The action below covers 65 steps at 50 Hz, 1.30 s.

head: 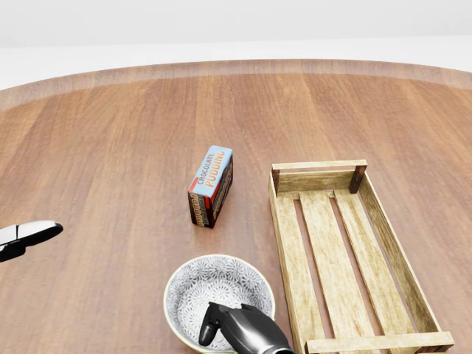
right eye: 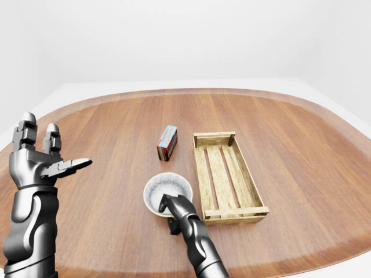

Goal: Pick up the bowl on the left and put it in the tray.

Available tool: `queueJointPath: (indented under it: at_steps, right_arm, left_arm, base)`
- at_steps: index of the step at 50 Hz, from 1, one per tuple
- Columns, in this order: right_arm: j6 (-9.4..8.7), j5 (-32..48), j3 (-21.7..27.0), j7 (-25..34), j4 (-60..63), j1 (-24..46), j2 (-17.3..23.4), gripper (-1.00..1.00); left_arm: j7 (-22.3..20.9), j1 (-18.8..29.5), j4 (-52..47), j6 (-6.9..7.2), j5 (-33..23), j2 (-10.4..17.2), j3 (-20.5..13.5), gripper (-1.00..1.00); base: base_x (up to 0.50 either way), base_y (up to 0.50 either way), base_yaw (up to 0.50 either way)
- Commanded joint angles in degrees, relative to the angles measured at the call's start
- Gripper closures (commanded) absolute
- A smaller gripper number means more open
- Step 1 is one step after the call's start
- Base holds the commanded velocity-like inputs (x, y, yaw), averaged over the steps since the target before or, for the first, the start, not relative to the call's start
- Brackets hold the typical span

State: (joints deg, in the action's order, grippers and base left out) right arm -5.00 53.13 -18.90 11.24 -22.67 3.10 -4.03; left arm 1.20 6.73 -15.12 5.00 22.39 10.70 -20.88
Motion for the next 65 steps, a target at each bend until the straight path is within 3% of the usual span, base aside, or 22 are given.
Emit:
queueJointPath:
  at_steps: [1,16,36,56,65]
  right_arm:
    - [0.00,0.90,-1.87,7.61,6.18,-2.43,-0.58,1.00]
    - [0.00,6.18,-1.38,17.00,19.07,0.87,-0.81,1.00]
    - [0.00,9.44,4.46,26.84,28.25,8.91,-0.98,1.00]
    - [0.00,4.34,14.97,28.76,30.74,21.27,5.71,1.00]
    - [0.00,-2.06,19.61,28.76,26.78,26.08,11.04,1.00]
  left_arm:
    - [0.75,-0.51,3.72,0.00,-4.21,-1.67,3.24,-1.00]
    - [0.85,-0.47,3.53,0.00,-4.28,-1.82,3.44,-1.00]
    - [1.40,0.17,3.39,0.00,-3.93,-1.45,3.21,-1.00]
    - [1.23,-0.14,3.97,0.00,-4.16,-1.67,3.44,-1.00]
    - [1.17,-0.06,4.03,0.00,-3.89,-1.45,3.12,-1.00]
  base:
    - [0.00,0.00,0.00]
    - [0.00,0.00,0.00]
    - [0.00,0.00,0.00]
    - [0.00,0.00,0.00]
    - [0.00,0.00,0.00]
